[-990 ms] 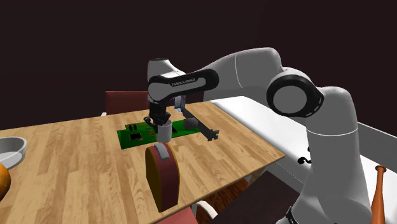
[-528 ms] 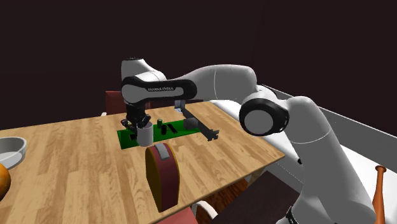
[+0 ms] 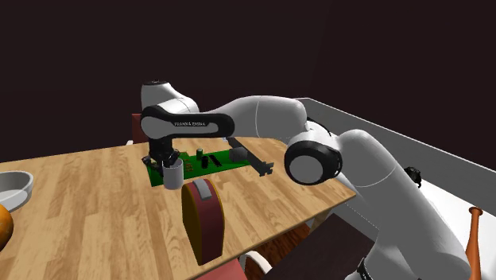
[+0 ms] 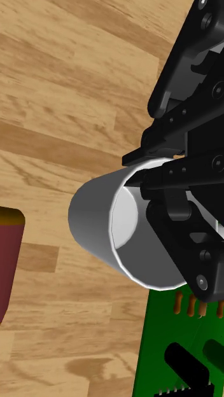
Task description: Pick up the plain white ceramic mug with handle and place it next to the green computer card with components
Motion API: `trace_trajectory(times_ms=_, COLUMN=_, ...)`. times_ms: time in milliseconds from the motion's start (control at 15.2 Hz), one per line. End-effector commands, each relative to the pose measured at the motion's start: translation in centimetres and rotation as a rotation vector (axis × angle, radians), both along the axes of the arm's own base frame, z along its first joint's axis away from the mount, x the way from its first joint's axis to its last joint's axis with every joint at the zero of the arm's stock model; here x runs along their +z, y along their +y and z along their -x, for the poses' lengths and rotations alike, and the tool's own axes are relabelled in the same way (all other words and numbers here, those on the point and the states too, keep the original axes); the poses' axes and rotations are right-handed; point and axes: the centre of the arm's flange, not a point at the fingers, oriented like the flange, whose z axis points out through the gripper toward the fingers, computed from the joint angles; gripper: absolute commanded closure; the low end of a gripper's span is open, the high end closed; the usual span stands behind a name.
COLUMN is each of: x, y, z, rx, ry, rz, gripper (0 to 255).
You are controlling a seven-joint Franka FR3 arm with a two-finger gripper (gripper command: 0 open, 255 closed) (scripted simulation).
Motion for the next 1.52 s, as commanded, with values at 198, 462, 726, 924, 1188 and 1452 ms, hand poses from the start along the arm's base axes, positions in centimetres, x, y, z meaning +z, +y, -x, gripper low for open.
trace_trajectory(times_ms=198, x=-2.6, y=0.0, z=0.0, rx=0.0, ry=0.0, rz=0.0, gripper=255)
trace_trajectory(times_ms=462, x=-4.7, y=-0.1, z=0.0, rx=0.0, ry=0.0, rz=0.0, gripper=255)
trace_trajectory(times_ms=726, x=-6.9, y=0.0, z=0.0, rx=0.0, ry=0.0, rz=0.0, gripper=255)
trace_trajectory(times_ms=924, x=-8.4, y=0.0, z=0.0, rx=0.0, ry=0.0, rz=0.0, gripper=255)
trace_trajectory(times_ms=1188, x=-10.6, y=-0.1, z=0.0, rx=0.0, ry=0.0, rz=0.0, gripper=255)
trace_trajectory(times_ms=1452, x=-12.7, y=-0.1, z=0.0, rx=0.0, ry=0.0, rz=0.0, gripper=255)
